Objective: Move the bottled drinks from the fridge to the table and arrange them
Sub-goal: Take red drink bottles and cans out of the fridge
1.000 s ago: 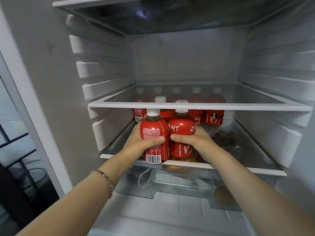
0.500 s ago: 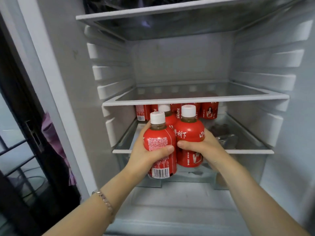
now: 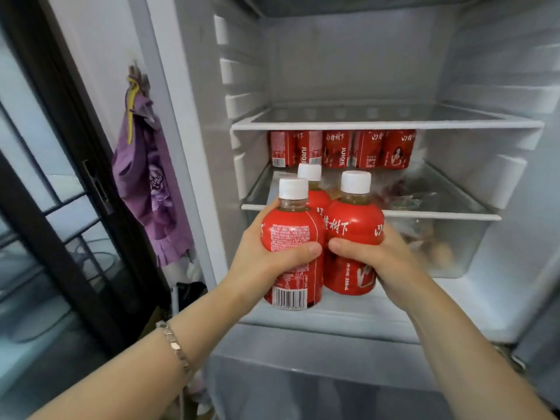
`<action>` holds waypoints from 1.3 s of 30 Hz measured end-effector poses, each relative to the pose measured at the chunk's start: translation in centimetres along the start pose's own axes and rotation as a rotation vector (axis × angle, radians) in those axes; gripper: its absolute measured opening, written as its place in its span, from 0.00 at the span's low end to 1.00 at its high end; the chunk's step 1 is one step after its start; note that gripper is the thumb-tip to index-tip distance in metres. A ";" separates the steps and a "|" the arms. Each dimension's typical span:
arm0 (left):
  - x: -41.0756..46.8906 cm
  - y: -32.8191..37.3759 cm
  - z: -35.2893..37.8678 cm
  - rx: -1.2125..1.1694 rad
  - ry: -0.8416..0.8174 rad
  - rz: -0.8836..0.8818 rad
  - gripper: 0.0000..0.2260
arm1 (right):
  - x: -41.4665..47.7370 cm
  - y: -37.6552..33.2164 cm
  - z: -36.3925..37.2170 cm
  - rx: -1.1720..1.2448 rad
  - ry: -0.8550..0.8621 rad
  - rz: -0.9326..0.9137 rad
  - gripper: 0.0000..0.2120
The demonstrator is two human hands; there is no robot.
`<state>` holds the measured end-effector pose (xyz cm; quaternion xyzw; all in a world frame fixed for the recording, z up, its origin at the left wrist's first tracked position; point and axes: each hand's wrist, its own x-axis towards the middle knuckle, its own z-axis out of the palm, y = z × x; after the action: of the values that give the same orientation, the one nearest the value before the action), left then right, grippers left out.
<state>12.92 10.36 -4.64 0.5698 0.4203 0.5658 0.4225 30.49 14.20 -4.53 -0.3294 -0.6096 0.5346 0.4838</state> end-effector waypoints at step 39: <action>-85.2 21.3 42.7 0.596 2.098 -0.097 0.34 | -78.2 -13.5 16.3 0.293 -2.194 0.130 0.35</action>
<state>55.07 -77.65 -9.02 -0.1340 0.7138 0.6281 -0.2793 41.29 -66.00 -9.37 0.3519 -0.6199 0.6276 -0.3130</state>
